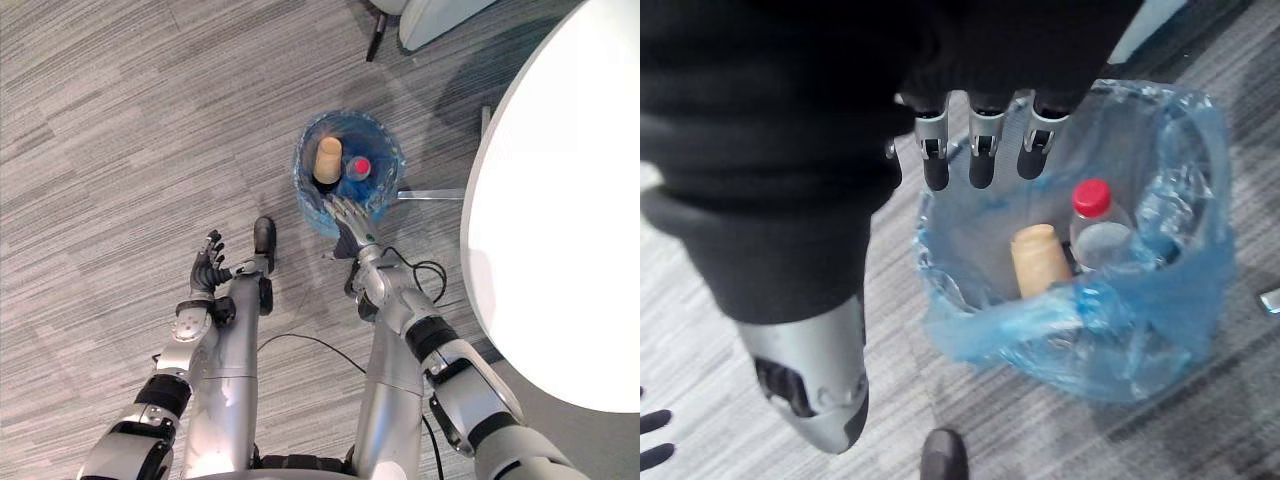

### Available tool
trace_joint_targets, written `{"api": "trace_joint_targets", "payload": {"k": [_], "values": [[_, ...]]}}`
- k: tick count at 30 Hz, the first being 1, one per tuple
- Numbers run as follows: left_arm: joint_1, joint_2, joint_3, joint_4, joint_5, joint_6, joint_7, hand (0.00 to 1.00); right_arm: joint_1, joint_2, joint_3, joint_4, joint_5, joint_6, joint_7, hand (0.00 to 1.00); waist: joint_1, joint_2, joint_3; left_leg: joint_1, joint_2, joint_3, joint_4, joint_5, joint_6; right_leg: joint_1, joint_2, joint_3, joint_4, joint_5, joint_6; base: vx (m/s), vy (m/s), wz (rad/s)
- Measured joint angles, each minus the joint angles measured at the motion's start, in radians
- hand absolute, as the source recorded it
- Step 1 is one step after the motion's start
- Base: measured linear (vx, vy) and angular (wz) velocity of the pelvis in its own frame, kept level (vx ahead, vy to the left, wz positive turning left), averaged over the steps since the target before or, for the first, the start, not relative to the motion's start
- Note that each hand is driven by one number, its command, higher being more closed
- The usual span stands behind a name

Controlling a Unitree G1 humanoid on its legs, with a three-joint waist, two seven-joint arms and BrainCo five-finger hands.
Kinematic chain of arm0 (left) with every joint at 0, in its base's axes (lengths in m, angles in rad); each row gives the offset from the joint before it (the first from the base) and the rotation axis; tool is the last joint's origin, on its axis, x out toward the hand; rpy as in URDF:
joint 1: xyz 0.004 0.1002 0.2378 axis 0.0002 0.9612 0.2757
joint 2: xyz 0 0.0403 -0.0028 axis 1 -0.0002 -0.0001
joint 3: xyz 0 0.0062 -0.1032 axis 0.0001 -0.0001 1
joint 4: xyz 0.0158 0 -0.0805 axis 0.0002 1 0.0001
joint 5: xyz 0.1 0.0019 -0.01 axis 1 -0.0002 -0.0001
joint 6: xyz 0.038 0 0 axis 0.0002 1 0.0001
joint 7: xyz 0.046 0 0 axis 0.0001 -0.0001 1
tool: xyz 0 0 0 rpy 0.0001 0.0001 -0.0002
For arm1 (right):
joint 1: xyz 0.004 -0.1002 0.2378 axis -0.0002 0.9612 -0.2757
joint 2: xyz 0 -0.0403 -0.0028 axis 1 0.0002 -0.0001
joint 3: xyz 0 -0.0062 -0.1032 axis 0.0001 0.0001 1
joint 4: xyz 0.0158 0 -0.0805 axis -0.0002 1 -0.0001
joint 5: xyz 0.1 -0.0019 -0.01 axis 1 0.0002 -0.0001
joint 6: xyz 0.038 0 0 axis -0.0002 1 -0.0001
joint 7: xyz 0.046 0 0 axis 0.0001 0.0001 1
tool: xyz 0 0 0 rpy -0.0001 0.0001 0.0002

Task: Gather rubbish on tea table into small bin, then transfer packed bag to large trash can.

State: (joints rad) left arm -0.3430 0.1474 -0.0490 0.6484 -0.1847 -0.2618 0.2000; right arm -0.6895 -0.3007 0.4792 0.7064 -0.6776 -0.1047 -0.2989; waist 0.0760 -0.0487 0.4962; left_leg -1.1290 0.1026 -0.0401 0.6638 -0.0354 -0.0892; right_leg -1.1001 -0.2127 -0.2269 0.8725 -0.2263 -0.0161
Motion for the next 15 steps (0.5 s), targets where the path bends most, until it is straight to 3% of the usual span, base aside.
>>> {"api": "trace_joint_targets", "payload": {"k": [15], "values": [[-0.053, -0.005, 0.001, 0.009, -0.040, -0.041, 0.004, 0.00, -0.181, -0.026, -0.079, 0.263, 0.039, 0.090, -0.030, 0.00, 0.048, 0.004, -0.002, -0.137, -0.016, -0.031, 0.039, 0.009, 0.002, -0.139, -0.025, -0.023, 0.089, -0.044, -0.009, -0.01, -0.029, 0.09]]}}
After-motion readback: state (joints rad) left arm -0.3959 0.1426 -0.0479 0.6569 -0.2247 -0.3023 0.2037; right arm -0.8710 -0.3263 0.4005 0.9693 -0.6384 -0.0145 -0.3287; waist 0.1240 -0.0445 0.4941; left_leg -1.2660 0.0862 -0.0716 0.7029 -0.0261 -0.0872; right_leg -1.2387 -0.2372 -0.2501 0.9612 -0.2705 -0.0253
